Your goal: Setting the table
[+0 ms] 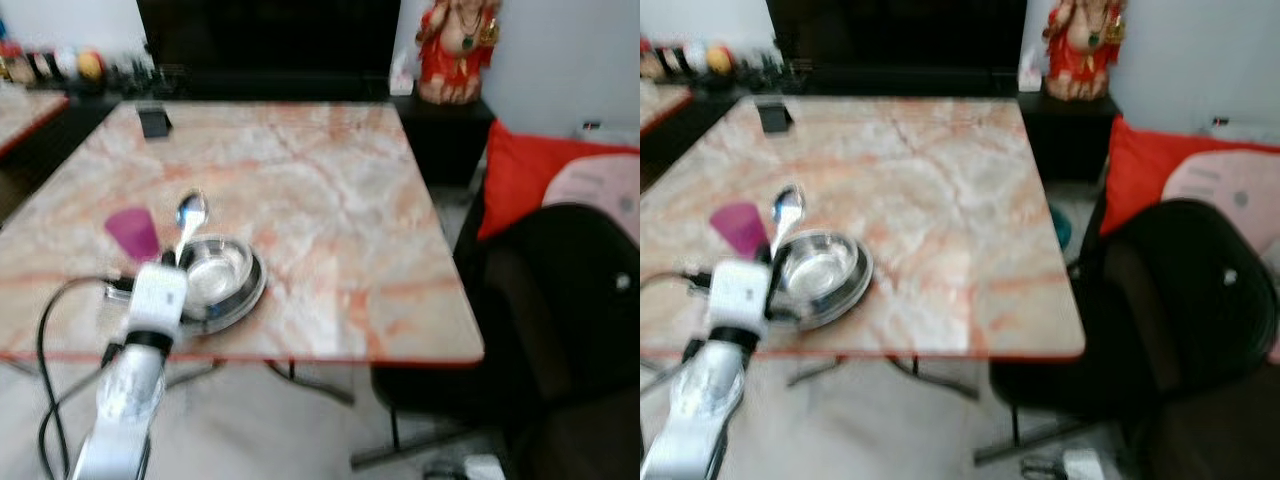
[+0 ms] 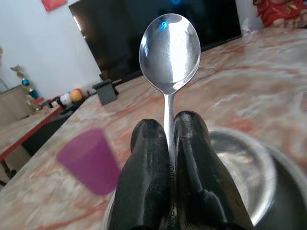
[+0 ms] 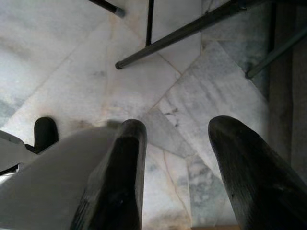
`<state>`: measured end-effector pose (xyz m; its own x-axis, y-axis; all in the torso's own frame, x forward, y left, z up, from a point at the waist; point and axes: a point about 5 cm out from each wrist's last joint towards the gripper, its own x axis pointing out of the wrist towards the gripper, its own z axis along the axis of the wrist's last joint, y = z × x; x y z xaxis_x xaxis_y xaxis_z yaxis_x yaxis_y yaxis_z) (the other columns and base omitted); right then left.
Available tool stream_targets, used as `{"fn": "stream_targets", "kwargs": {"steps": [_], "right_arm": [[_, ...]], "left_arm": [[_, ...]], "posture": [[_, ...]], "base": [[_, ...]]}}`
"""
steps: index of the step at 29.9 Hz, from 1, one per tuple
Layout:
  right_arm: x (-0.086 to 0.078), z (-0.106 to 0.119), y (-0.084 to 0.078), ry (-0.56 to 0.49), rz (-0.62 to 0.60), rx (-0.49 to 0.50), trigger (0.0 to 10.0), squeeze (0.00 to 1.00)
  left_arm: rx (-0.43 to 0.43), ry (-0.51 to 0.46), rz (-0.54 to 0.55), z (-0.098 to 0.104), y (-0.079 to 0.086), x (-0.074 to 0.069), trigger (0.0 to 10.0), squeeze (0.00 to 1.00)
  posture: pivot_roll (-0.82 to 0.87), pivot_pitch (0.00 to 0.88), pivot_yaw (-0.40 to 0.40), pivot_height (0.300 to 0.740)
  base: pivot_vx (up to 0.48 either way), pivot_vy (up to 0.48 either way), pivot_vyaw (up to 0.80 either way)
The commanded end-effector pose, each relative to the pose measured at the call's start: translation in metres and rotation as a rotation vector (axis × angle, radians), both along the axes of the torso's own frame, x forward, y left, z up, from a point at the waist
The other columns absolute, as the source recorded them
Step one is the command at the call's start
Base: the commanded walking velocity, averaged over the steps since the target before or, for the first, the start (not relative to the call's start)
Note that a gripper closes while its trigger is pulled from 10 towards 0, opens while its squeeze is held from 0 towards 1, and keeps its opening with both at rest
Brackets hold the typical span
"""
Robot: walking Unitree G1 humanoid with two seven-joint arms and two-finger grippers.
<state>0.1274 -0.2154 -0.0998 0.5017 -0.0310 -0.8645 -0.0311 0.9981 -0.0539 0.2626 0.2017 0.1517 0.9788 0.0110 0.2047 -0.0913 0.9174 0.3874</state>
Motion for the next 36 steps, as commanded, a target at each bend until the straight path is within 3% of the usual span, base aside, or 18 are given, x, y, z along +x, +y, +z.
{"fn": "stream_targets", "kwargs": {"steps": [1,17,20,26,36], "right_arm": [[-0.002,0.0,-0.005,0.006,-0.004,-0.014,10.0,0.0],[-0.001,0.0,-0.005,0.004,-0.01,-0.013,10.0,0.0],[-0.001,0.0,-0.005,0.005,-0.009,-0.013,10.0,0.0],[-0.001,0.0,-0.005,0.006,-0.007,-0.015,10.0,0.0],[-0.001,0.001,-0.005,0.005,-0.007,-0.016,10.0,0.0]], "left_arm": [[-0.004,-0.011,-0.025,0.003,-0.005,0.002,10.0,0.0],[-0.071,0.028,-0.031,-0.001,-0.006,0.004,10.0,0.0],[-0.117,0.058,-0.023,-0.003,0.0,0.007,10.0,0.0],[-0.099,0.183,-0.038,-0.013,0.015,0.012,10.0,0.0],[-0.09,0.287,-0.058,-0.026,0.016,0.018,10.0,0.0]], "posture": [[0.0,0.0,0.011,0.732],[0.01,0.0,0.009,0.732],[0.01,0.0,0.009,0.732],[0.01,0.0,0.009,0.732],[0.01,0.0,0.008,0.732]], "base": [[0.0,-0.371,0.0],[0.0,-0.084,0.0],[0.0,0.0,0.0],[0.0,0.0,0.0],[0.0,0.0,0.0]]}}
